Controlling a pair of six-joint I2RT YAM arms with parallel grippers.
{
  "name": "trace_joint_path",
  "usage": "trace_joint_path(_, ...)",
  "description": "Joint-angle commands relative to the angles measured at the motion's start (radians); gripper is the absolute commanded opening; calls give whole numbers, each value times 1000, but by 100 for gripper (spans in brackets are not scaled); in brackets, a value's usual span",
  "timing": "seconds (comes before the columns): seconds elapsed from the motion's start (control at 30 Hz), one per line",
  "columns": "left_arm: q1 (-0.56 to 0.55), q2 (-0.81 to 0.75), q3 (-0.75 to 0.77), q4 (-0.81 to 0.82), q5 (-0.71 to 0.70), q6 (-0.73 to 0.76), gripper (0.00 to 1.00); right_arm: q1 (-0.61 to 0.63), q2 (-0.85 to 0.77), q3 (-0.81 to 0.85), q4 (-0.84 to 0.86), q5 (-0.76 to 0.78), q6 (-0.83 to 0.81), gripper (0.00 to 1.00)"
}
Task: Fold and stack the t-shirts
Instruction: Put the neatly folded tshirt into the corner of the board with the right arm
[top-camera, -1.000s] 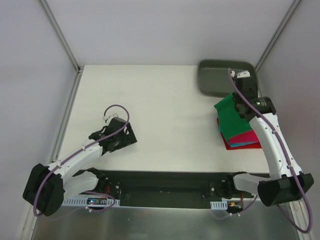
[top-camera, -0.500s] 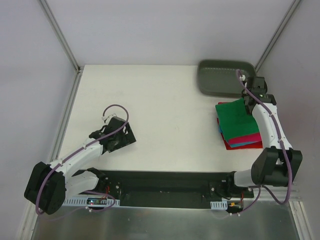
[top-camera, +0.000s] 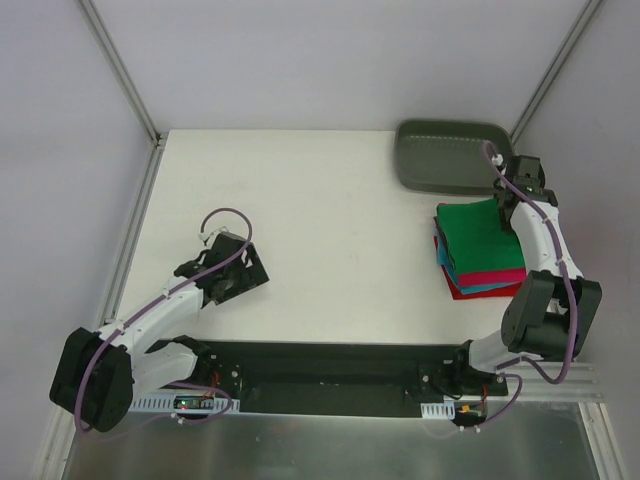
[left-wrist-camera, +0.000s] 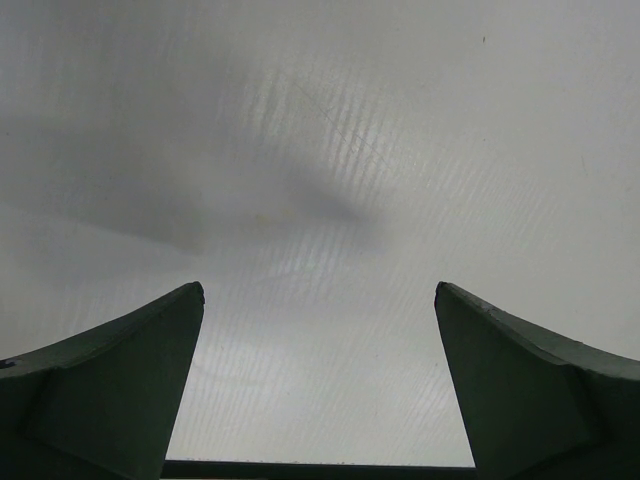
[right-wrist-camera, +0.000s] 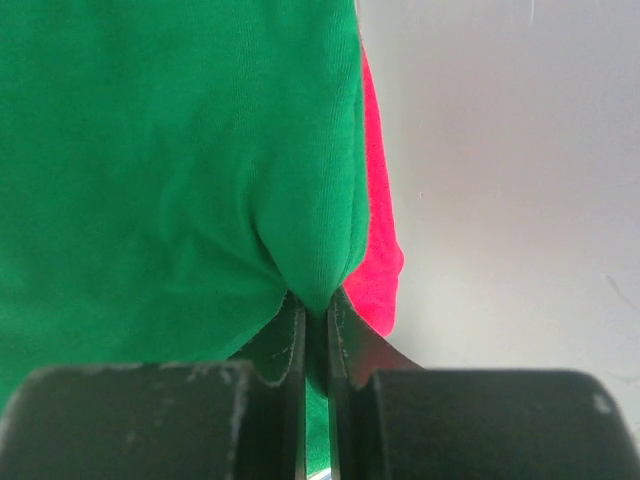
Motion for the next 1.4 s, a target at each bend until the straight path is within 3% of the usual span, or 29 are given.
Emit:
trace_joint_path(0.0,16,-28,-13,-6,10,20,99,-31,22,40,9,-2,-15,4)
trace_joint_path(0.53,33,-63,-25,-6,10,21,99,-68,104,91,16,61,5,6)
trace_joint_path(0.6,33,-61,-25,-6,10,21,99,-70,108,91,15,58,6,10)
trace_joint_path(0.67,33,-58,-25,-6,10,21,99,-70,114,94,2,60,12,25)
trace_joint_path(0.7,34,-58,-23,-6,10,20,99,-70,120,99,-8,60,17,43)
trace_joint_path(0.73,34,-55,-23,-6,11,21,99,-70,125,105,-19,60,26,53)
trace_joint_path(0.8,34,-55,-22,-6,14,23,99,-70,133,120,-30,81,54,91)
trace_joint_path(0.87,36,-57,-23,-6,16,21,99,-70,130,138,-44,90,83,99)
trace_joint_path(1.17,36,-75,-19,-6,37,32,99,-70,-39,197,-59,43,239,96)
trace_joint_path(1.37,36,-156,-10,-8,51,50,99,-70,-292,139,-45,-279,487,96)
